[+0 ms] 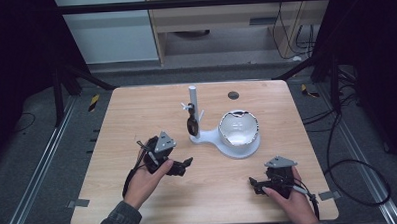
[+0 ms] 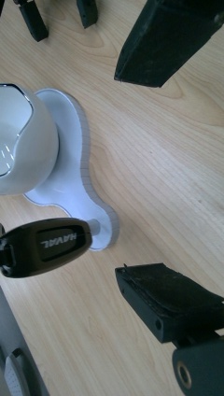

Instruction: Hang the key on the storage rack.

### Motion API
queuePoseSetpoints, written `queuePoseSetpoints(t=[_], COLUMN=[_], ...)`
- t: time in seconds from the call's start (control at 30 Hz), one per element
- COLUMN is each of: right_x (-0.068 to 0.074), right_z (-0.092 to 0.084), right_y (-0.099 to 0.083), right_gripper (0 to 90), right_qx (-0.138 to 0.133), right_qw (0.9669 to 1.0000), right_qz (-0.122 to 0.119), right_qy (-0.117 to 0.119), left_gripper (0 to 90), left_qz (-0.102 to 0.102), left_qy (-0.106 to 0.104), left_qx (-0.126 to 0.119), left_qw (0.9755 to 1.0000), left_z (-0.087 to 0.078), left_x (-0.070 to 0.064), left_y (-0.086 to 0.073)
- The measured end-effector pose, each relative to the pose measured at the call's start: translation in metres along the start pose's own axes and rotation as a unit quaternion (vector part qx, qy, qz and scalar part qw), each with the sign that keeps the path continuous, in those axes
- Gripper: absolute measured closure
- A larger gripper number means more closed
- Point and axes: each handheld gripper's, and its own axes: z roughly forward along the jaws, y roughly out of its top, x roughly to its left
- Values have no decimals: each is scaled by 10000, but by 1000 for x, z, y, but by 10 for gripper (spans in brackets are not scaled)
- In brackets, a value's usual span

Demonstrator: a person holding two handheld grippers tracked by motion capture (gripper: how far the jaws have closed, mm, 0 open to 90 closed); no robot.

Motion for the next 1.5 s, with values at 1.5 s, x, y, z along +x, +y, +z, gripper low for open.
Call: queuePoseSetpoints(t=[1.5], right_x=[0], right_z=[0], right_y=[0], right_gripper=[4], right_qx=[-5], right_qw=[10000], right_qz=[-5], right_qy=[-13], left_gripper=[77], left_qz=[-424], left_qy=[1002], left_qx=[208], left_qw=[9938], left_z=[-40], left_x=[60], left_y=[-101])
